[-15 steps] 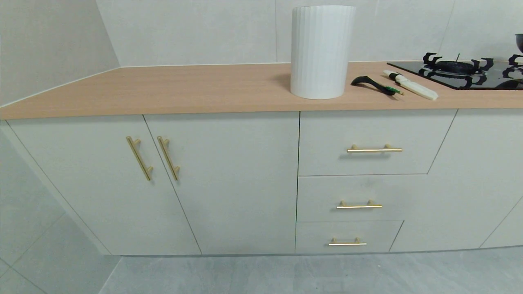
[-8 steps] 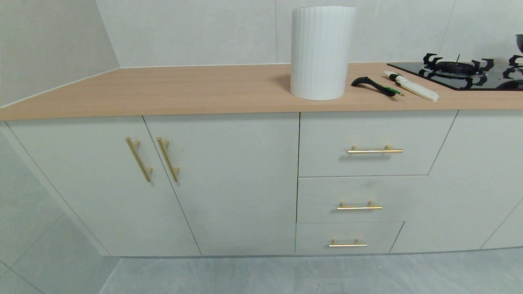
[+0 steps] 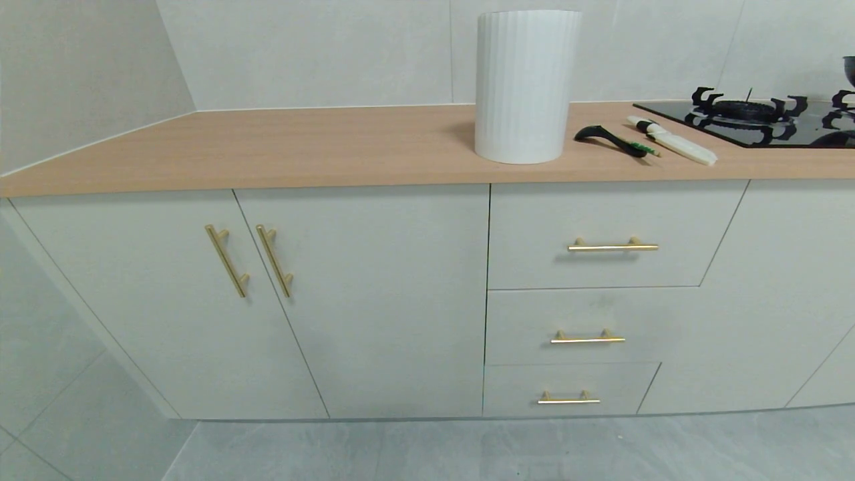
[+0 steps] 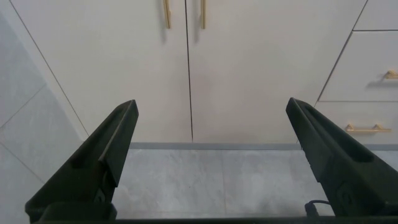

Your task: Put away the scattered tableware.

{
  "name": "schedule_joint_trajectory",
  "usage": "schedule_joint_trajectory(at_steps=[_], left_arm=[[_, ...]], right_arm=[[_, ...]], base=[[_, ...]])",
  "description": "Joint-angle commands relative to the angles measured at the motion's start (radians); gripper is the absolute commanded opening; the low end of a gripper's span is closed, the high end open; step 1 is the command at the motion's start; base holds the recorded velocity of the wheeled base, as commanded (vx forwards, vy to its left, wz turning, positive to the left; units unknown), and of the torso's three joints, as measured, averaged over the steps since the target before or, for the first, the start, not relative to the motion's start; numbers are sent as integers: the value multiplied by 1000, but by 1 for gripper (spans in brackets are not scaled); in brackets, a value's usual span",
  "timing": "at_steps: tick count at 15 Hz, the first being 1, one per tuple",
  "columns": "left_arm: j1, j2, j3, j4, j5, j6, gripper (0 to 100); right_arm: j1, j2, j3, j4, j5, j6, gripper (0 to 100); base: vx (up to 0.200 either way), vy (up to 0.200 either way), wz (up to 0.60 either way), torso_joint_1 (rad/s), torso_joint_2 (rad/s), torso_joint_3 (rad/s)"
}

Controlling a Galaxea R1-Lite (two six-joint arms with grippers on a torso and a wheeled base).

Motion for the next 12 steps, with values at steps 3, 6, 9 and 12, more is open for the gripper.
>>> schedule_joint_trajectory(at_steps=[3,6,9,12], left_arm=[[0,1,0,0,0,0,100],[0,1,0,0,0,0,100],[0,1,0,0,0,0,100],[0,1,0,0,0,0,100]], right_arm=[[64,179,-196,8,18,26,100],[91,532,-265,0,34,-14,100],[97,866,-369,-77,87,-10,100],[119,1143,-502,-121,82,-13,100]], base=[[0,0,0,0,0,0],[0,0,0,0,0,0],[0,0,0,0,0,0],[0,0,0,0,0,0]])
